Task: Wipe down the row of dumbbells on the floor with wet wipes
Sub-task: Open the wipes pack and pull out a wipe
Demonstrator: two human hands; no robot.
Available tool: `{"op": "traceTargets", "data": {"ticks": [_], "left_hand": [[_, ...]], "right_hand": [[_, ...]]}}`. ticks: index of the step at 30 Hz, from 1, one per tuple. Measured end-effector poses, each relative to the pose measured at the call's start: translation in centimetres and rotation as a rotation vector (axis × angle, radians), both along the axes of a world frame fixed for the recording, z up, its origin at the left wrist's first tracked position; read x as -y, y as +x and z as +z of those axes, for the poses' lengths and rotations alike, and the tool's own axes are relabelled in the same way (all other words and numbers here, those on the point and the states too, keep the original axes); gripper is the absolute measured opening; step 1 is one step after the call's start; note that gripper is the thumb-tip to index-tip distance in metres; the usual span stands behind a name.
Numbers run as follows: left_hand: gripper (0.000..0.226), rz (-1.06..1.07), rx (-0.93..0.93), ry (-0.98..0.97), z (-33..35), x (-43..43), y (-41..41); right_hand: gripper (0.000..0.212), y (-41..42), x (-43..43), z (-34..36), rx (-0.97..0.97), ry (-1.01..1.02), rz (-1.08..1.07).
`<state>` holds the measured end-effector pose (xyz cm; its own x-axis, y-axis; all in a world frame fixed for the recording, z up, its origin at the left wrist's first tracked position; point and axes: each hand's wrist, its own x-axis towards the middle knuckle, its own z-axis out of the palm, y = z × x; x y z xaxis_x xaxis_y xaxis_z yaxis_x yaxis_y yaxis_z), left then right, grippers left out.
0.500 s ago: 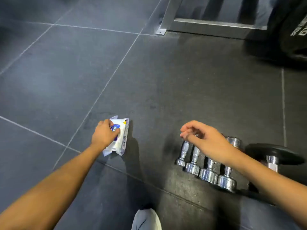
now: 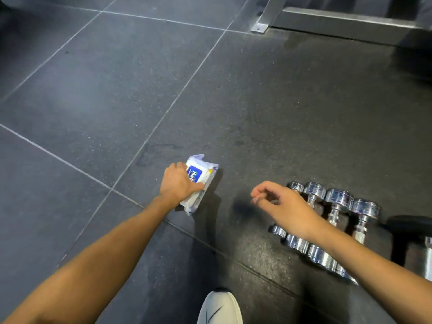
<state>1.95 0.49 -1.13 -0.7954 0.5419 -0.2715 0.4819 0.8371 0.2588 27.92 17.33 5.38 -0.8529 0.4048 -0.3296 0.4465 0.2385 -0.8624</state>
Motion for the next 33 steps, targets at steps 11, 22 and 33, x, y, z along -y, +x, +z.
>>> {"op": "traceTargets", "data": {"ticks": [11, 22, 33], "left_hand": [[0.066, -0.268, 0.048, 0.203, -1.9, -2.0, 9.3], [0.021, -0.203, 0.039, 0.482, -3.2, 1.8, 10.9], [0.026, -0.436, -0.042, 0.008, -0.5, -3.1, 6.6]], "right_hand": [[0.009, 0.6, 1.6, -3.8, 0.191, 0.088, 0.069], [0.038, -1.4, 1.6, -4.8, 0.164, 0.496, 0.291], [0.043, -2.8, 2.2, -4.4, 0.387, 0.450, 0.498]]}}
